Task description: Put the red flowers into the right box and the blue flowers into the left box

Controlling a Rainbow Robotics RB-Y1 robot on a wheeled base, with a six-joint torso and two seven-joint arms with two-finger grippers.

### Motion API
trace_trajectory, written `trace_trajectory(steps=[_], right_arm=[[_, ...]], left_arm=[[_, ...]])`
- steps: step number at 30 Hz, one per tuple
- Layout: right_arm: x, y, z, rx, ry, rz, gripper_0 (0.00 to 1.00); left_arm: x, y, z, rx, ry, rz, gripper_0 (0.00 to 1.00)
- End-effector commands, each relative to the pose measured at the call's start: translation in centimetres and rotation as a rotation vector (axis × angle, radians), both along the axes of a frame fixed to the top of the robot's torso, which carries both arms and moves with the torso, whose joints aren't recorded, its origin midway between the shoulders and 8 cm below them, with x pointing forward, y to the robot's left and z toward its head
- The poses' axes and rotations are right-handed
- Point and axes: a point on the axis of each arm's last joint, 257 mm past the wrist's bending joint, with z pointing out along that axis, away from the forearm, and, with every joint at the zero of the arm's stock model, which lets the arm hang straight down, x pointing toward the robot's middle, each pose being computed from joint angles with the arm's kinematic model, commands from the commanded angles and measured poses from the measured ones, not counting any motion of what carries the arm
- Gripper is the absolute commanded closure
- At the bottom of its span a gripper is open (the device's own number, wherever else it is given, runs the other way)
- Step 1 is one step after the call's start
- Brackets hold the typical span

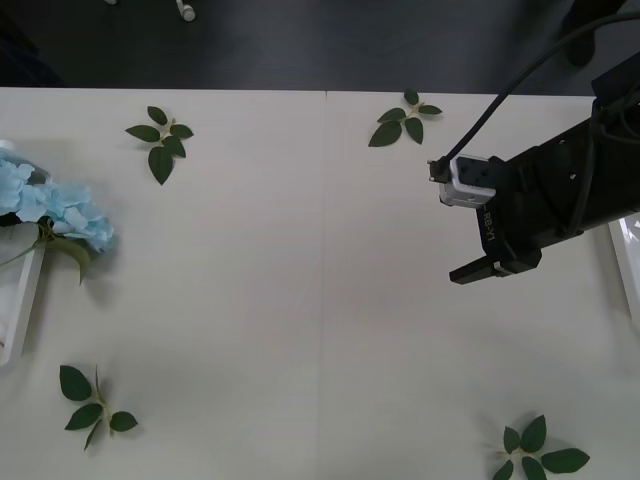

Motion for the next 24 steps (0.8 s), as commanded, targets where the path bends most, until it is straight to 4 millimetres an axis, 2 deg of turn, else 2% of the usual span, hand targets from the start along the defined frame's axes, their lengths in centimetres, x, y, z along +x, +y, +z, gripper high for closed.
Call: trace_trajectory(steps=[1, 8, 15, 19, 24], right_arm=[[0.1, -0.4, 1.0, -0.02, -0.056, 0.021, 0.0], [0.1, -0.4, 1.0, -0.02, -0.056, 0.021, 0.0], [0.1, -0.4, 1.0, -0.02, -0.056, 0.021, 0.0], [0.1, -0.4, 1.0, -0.02, -0.056, 0.021, 0.0], [0.1, -0.4, 1.0, -0.02, -0.056, 0.021, 0.0]], left_arm=[[-0.3, -2.9, 2.8, 0.154, -0.124, -0.266, 0.0], [-1.7, -8.3, 4.3, 0.273, -0.262, -0.661, 0.0], [-2.2, -11.2, 5.4, 0.416, -0.372, -0.95, 0.0], [-1.8, -12.7, 5.5, 0.488, -0.414, -1.084, 0.0], [-0.6, -14.6, 5.6, 0.516, -0.402, -1.168, 0.0]])
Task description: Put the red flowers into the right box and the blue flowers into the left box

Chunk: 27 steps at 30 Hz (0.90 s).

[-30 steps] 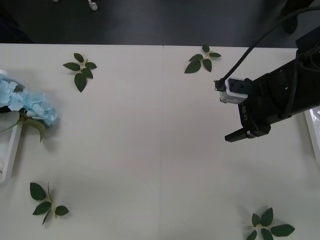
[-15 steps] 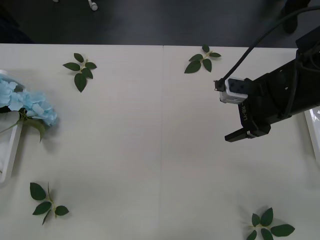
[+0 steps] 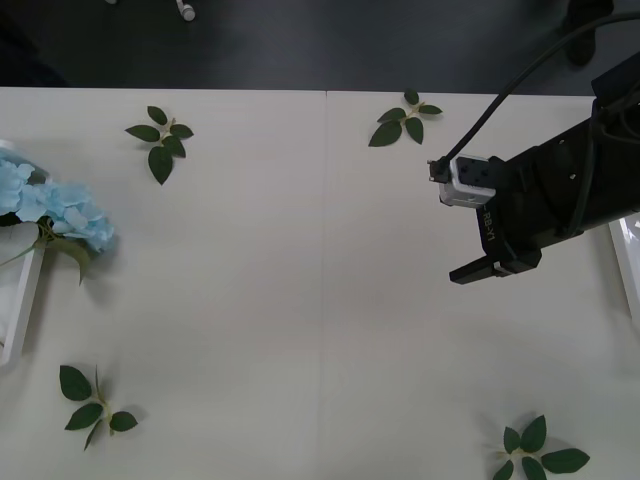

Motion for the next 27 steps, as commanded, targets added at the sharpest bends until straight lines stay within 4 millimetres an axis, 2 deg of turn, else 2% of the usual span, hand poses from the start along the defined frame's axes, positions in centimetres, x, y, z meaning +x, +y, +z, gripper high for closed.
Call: trace_trajectory(steps=[1, 5, 9, 13, 21, 27], right_arm=[[0.1, -0.4, 1.0, -0.02, -0.056, 0.02, 0.0], [0.1, -0.4, 1.0, -0.02, -0.056, 0.02, 0.0], [0.1, -0.4, 1.0, -0.02, -0.056, 0.02, 0.0], [0.1, -0.4, 1.0, -0.02, -0.056, 0.02, 0.0], [0.1, -0.4, 1.0, -0.02, -0.056, 0.02, 0.0], [0.1, -0.4, 1.0, -0.02, -0.056, 0.02, 0.0]], left_arm=[[1.4, -1.0, 1.1, 0.094, -0.043, -0.076, 0.0], [2.8, -2.7, 1.2, 0.11, -0.052, -0.114, 0.0], [4.4, -5.3, 1.2, 0.043, -0.056, -0.148, 0.0], [5.7, -7.0, 1.1, -0.025, -0.046, -0.158, 0.0], [5.9, -9.4, 0.7, -0.073, -0.042, -0.195, 0.0], [5.9, -9.6, 0.6, -0.077, -0.04, -0.198, 0.0]])
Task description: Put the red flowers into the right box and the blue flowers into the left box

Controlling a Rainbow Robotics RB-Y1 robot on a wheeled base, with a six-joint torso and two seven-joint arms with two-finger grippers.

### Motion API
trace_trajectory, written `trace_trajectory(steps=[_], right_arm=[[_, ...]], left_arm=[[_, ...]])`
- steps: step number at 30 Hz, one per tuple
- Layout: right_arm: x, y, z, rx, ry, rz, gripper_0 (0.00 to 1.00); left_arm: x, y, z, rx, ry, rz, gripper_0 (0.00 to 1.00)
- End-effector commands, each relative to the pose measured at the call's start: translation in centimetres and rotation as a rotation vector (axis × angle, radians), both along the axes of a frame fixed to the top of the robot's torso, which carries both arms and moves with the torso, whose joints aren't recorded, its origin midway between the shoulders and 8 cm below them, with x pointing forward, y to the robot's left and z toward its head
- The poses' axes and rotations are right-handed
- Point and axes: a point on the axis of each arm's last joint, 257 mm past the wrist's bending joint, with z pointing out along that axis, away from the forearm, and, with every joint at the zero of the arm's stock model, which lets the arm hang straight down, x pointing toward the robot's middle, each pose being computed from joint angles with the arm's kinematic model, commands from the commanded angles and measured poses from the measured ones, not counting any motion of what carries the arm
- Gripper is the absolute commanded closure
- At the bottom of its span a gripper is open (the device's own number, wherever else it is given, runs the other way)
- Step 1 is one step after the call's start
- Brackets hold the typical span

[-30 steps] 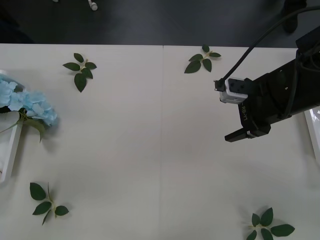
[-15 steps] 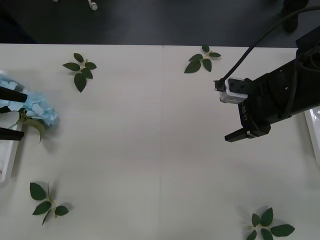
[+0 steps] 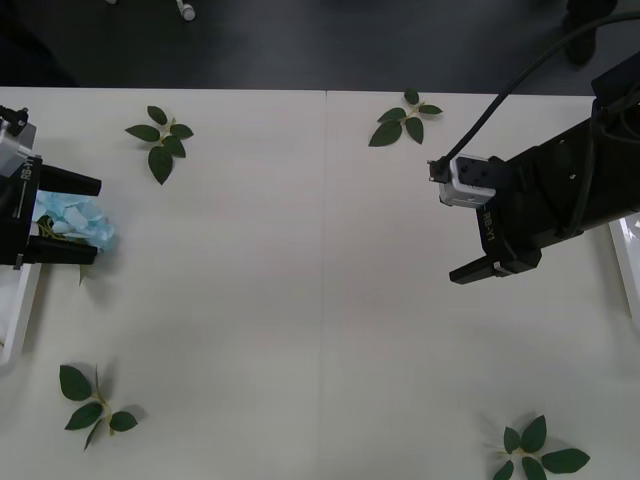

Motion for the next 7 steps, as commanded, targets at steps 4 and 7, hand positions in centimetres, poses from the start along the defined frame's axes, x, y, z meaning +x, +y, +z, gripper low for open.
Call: trace_trajectory(steps=[4, 7], right_arm=[[0.15, -0.41, 0.99, -0.02, -0.056, 0.02, 0.0], [0.15, -0.41, 0.99, -0.02, -0.056, 0.02, 0.0]], left_arm=[[-0.08, -0.42, 0.68, 0.028, -0.044, -0.044, 0.0], [-0.08, -0.42, 0.68, 0.028, -0.044, -0.044, 0.0]])
